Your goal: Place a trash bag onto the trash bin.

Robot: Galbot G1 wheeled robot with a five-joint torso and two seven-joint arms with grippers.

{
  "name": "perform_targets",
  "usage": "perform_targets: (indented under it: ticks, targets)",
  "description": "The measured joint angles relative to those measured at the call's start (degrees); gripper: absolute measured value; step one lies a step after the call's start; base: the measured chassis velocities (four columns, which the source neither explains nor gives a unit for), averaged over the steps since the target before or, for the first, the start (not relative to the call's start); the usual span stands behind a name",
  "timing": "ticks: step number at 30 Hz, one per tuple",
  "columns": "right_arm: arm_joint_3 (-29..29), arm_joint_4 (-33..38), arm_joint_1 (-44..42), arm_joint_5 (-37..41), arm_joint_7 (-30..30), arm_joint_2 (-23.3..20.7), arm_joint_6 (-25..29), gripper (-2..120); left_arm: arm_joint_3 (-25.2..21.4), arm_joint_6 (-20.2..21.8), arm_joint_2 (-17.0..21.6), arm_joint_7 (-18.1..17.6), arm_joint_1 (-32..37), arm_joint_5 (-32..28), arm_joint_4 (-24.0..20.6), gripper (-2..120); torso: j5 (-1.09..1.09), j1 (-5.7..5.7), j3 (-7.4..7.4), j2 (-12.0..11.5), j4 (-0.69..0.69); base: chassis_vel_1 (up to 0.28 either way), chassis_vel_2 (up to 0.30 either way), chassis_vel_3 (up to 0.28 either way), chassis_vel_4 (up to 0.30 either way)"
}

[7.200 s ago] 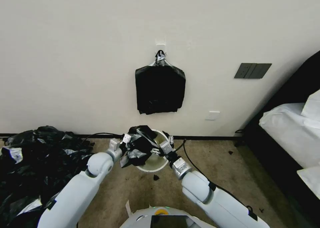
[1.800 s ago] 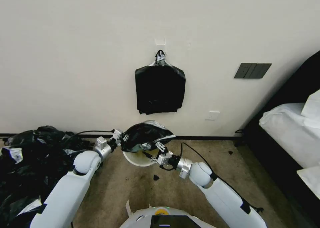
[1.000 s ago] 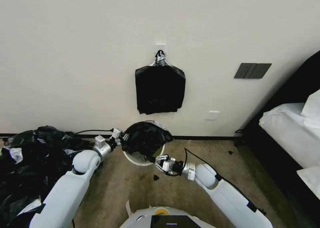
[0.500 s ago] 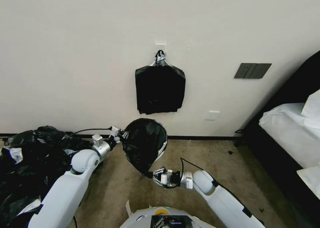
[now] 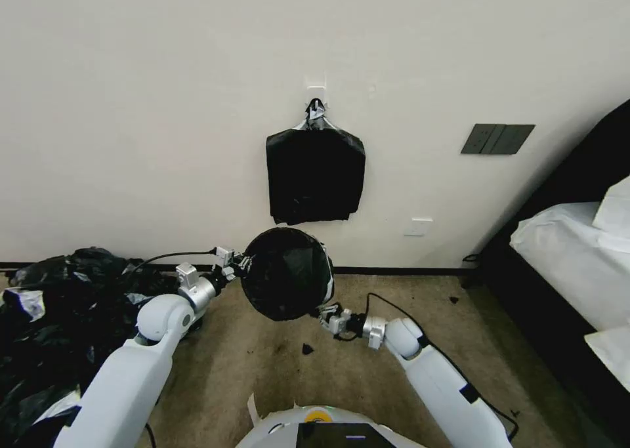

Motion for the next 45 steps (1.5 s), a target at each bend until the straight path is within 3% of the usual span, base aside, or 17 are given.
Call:
perform_targets:
  ticks: [4, 7, 10, 14, 20, 23, 26, 28, 29, 30, 33, 37, 41, 45]
  targets:
    - [1.1, -2.7, 0.1, -1.9, 4.7, 0.3, 0.1, 0, -0.4, 0.0, -0.3, 0.1, 0.2, -0.6, -0.3, 1, 0.01, 0.00, 0.00, 0.0, -0.01, 0.000, 0.000, 0.000, 0.000]
    - [0.3, -4.4, -0.1, 1.3, 7.5, 0.3, -1.2, 0, -0.6, 0.0, -0.6, 0.2, 0.4, -0.8, -0.6, 1, 0.00, 0.00, 0.00, 0.0, -0.01, 0.000, 0.000, 0.000, 0.000]
    - [-4.0, -5.7, -1.4, 19.3, 9.3, -0.8, -5.4, 0, -1.4, -0.1, -1.5, 0.2, 0.7, -1.3, -0.8, 1, 0.00, 0.00, 0.00, 0.0, 0.00, 0.000, 0.000, 0.000, 0.000]
    - [-7.5, -5.8, -3.3, 28.7, 7.9, -1.8, -7.7, 0, -2.2, -0.3, -2.1, 0.2, 0.7, -2.4, -1.1, 1, 0.00, 0.00, 0.00, 0.0, 0.00, 0.000, 0.000, 0.000, 0.000]
    - [-9.1, -4.4, -5.0, 28.9, 9.7, -2.2, -8.0, 2, -2.5, -1.5, -2.3, 0.2, 1.0, -2.8, -1.3, 1, 0.00, 0.00, 0.00, 0.0, -0.02, 0.000, 0.000, 0.000, 0.000]
    - [-7.8, -1.8, -5.0, 28.2, 11.3, -3.0, -7.2, 15, -2.6, -2.1, -2.3, 0.2, 1.5, -2.0, -1.5, 1, 0.01, 0.00, 0.00, 0.0, 0.01, 0.000, 0.000, 0.000, 0.000]
    - [-6.5, 1.1, -5.0, 28.1, 9.4, -4.3, -5.9, 23, -2.3, -2.8, -2.3, 0.2, 1.8, -0.7, -1.5, 1, 0.01, 0.00, 0.00, 0.0, 0.00, 0.000, 0.000, 0.000, 0.000]
    - [-4.8, 4.9, -5.6, 28.7, 3.3, -6.4, -5.1, 33, -1.8, -4.1, -2.3, -0.6, 2.0, 0.7, -1.4, 1, 0.01, 0.00, 0.00, 0.0, 0.01, 0.000, 0.000, 0.000, 0.000]
    - [-2.6, 8.3, -6.6, 29.3, -3.5, -8.4, -5.0, 40, -1.3, -5.2, -2.3, -2.0, 2.0, 1.6, -1.2, 1, 0.00, 0.00, 0.00, 0.0, 0.01, 0.000, 0.000, 0.000, 0.000]
    - [-2.6, 8.3, -6.6, 29.3, -3.5, -8.4, -5.0, 40, -1.3, -5.2, -2.3, -2.0, 2.0, 1.6, -1.2, 1, 0.00, 0.00, 0.00, 0.0, 0.01, 0.000, 0.000, 0.000, 0.000]
    - [4.1, 12.6, -8.4, 29.8, -15.0, -11.4, -5.3, 53, -0.4, -6.5, -2.4, -5.2, 2.0, 3.2, -1.0, 1, 0.01, 0.00, 0.00, 0.0, -0.02, 0.000, 0.000, 0.000, 0.000]
    - [10.8, 13.5, -8.8, 30.9, -21.8, -12.4, -6.0, 67, 0.0, -6.8, -2.6, -6.5, 2.1, 3.7, -0.9, 1, 0.00, 0.00, 0.00, 0.0, 0.00, 0.000, 0.000, 0.000, 0.000]
    - [13.9, 14.7, -8.9, 35.8, -23.9, -12.7, -7.8, 80, 0.8, -7.2, -2.7, -8.2, 2.1, 4.0, -0.8, 1, 0.01, 0.00, 0.00, 0.0, -0.01, 0.000, 0.000, 0.000, 0.000]
    - [13.0, 17.3, -9.4, 42.9, -19.6, -12.6, -10.5, 92, 2.2, -9.2, -3.0, -10.1, 2.4, 5.1, -0.9, 1, 0.01, 0.00, 0.00, 0.0, -0.01, 0.000, 0.000, 0.000, 0.000]
